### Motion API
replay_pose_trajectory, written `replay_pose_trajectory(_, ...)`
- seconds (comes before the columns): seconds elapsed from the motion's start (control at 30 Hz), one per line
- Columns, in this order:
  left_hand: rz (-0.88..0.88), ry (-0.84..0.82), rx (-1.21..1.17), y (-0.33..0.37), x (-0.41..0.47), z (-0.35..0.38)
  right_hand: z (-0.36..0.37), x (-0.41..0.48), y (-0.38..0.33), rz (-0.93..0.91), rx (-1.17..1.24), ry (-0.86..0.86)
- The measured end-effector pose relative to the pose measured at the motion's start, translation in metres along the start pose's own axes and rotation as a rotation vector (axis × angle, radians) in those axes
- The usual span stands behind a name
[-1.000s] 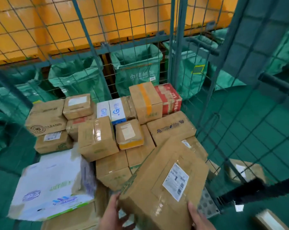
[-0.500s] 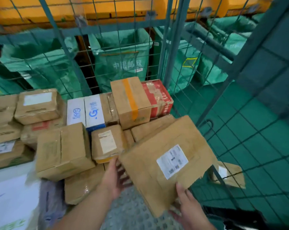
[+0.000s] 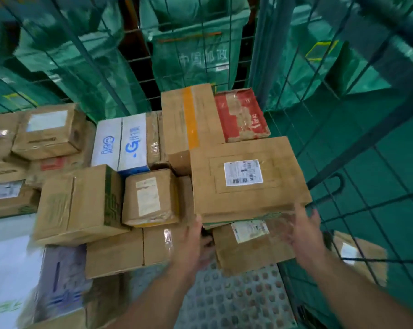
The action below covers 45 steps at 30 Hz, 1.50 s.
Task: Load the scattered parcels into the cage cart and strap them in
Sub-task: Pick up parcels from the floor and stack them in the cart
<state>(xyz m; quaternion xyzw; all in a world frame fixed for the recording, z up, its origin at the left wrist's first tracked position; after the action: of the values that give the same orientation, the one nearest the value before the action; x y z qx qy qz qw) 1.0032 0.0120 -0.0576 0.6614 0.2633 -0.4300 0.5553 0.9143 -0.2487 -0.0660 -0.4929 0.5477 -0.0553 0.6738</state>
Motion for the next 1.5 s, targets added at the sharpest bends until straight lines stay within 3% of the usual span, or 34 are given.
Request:
replay_pose_trajectory(0.2, 0.124, 0.145, 0.035, 0.026, 0.019, 0.016, -0.002, 0.032, -0.02, -0.07, -0.214, -0.024)
replay_pose_trajectory(0.37, 0.132, 0.268, -0.133, 0.022, 0.017, -0.024, 0.05, 0.016, -0.019, -0.133, -0.429, -0.282)
replay_pose_trajectory(0.53, 0.125, 0.315, 0.093, 0.027, 0.032, -0.05, 0.067, 0.024, -0.012, -0.065, -0.472, -0.304)
replay_pose_trajectory(0.73, 0.042, 0.377, 0.176, 0.024, 0.022, -0.043, 0.055, 0.016, -0.017, 0.053, -0.533, -0.32)
replay_pose_trajectory(0.8, 0.031, 0.313, 0.228, 0.021, 0.004, -0.036, 0.044, 0.0, -0.004, 0.088, -0.541, -0.305)
replay_pose_trajectory(0.97, 0.02, -0.052, 0.5, -0.034, -0.056, -0.029, -0.006, -0.077, 0.069, 0.227, -0.497, -0.332)
replay_pose_trajectory(1.23, -0.163, -0.283, 0.816, -0.146, -0.1, -0.06, -0.067, -0.227, 0.215, 0.402, -0.096, -0.055)
replay_pose_trajectory(1.5, 0.005, -0.488, 1.192, -0.209, -0.143, -0.036, -0.113, -0.368, 0.329, 0.407, 0.325, 0.238)
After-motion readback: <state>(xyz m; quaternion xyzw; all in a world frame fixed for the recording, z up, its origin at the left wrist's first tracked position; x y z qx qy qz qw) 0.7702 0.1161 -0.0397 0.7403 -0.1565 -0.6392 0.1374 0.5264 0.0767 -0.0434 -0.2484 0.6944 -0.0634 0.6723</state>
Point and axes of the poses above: each hand's wrist, its own x-axis towards the middle knuckle, its own z-axis out of the palm, y = z × x, the point moved 4 cm from there along x, towards the middle knuckle, and after that the axes turned 2 degrees about -y, right-handed, at the moved point
